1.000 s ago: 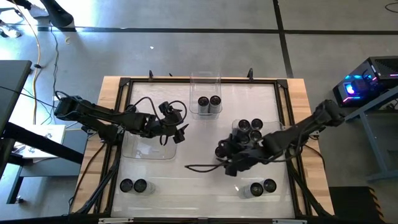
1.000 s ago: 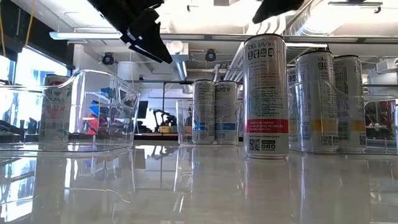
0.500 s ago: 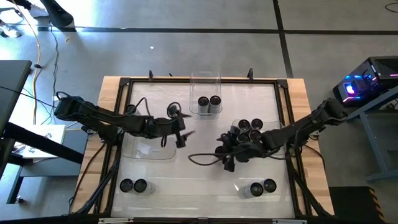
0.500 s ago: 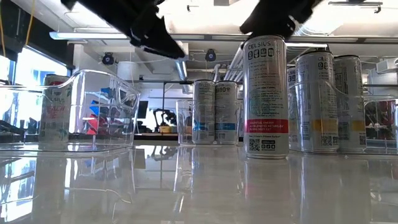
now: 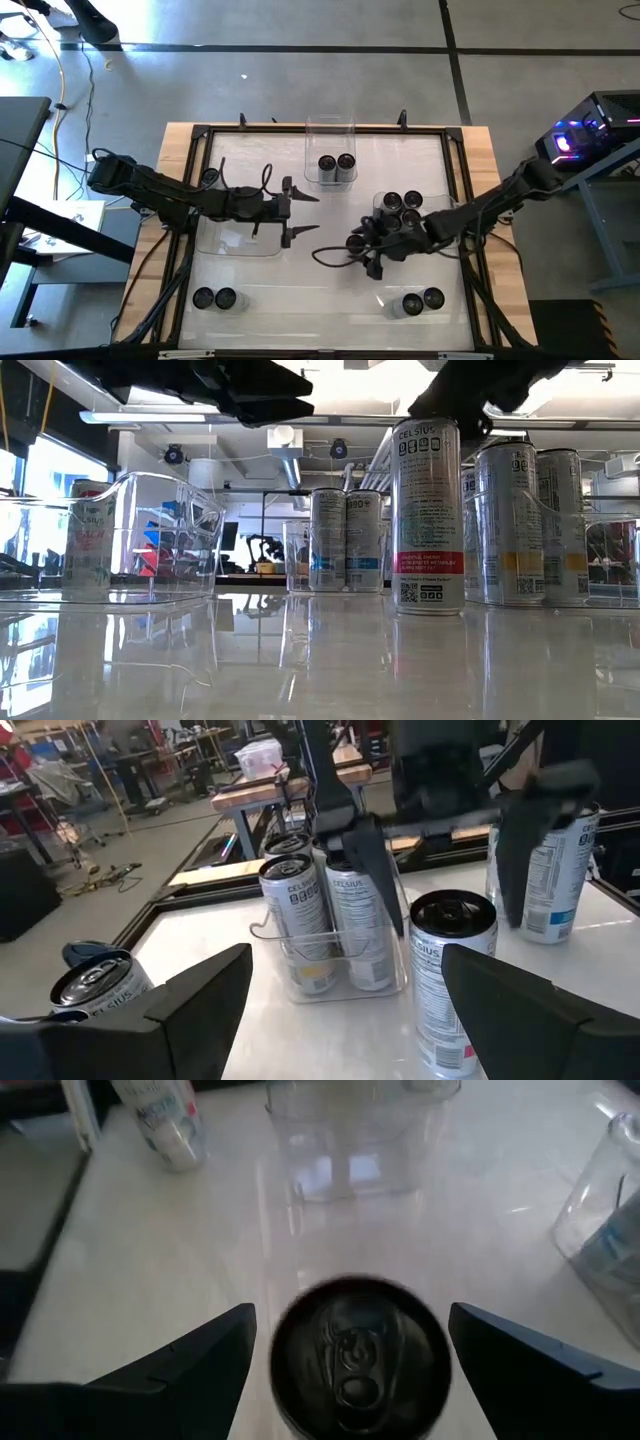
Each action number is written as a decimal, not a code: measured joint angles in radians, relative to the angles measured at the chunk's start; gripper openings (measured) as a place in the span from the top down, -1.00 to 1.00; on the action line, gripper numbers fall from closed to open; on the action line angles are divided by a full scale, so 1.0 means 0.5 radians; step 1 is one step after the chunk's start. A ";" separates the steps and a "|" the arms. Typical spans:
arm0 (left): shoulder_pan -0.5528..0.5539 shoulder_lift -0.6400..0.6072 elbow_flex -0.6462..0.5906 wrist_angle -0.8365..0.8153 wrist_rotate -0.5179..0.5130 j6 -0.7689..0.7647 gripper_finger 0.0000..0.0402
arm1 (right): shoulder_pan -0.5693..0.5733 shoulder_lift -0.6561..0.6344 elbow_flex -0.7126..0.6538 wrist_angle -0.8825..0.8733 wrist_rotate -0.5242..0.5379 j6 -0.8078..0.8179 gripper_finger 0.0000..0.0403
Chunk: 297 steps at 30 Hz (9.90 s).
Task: Sort soda cans
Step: Put the middle right white-pink soda can into the bottom left transparent bin, then put the top left white-pink soda can into the bottom left transparent bin, then put the left white-pink soda can into the bottom left transparent bin
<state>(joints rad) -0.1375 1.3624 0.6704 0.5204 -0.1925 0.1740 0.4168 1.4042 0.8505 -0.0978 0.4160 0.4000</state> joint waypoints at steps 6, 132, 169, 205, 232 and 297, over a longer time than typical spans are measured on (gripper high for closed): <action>0.000 0.001 0.000 -0.015 0.000 -0.072 -0.60 | 0.000 0.132 0.002 0.036 0.006 0.006 -0.61; 0.711 -1.310 0.272 -3.757 -0.515 -2.018 -0.80 | -0.932 0.597 0.493 0.997 -0.839 -0.661 -0.64; 0.621 -1.056 1.017 -3.221 -0.128 -1.294 -0.19 | -0.707 0.140 0.496 0.027 0.006 -0.443 -0.64; -0.680 -0.192 1.002 -3.263 -0.504 -1.627 -0.19 | -0.098 -0.035 0.496 -0.291 1.003 -0.346 -0.64; -0.583 -0.349 0.242 -2.153 -0.507 -1.632 -0.42 | -0.100 -0.033 0.495 -0.247 0.993 -0.345 -0.64; -1.725 0.535 1.417 -3.730 0.484 -3.373 -0.19 | -0.185 0.048 0.494 -0.086 0.881 -0.917 -0.64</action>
<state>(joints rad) -1.0001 1.6301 1.3788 -1.3444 0.0496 -1.5127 0.3242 1.4281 1.0977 -0.1410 0.8566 -0.0587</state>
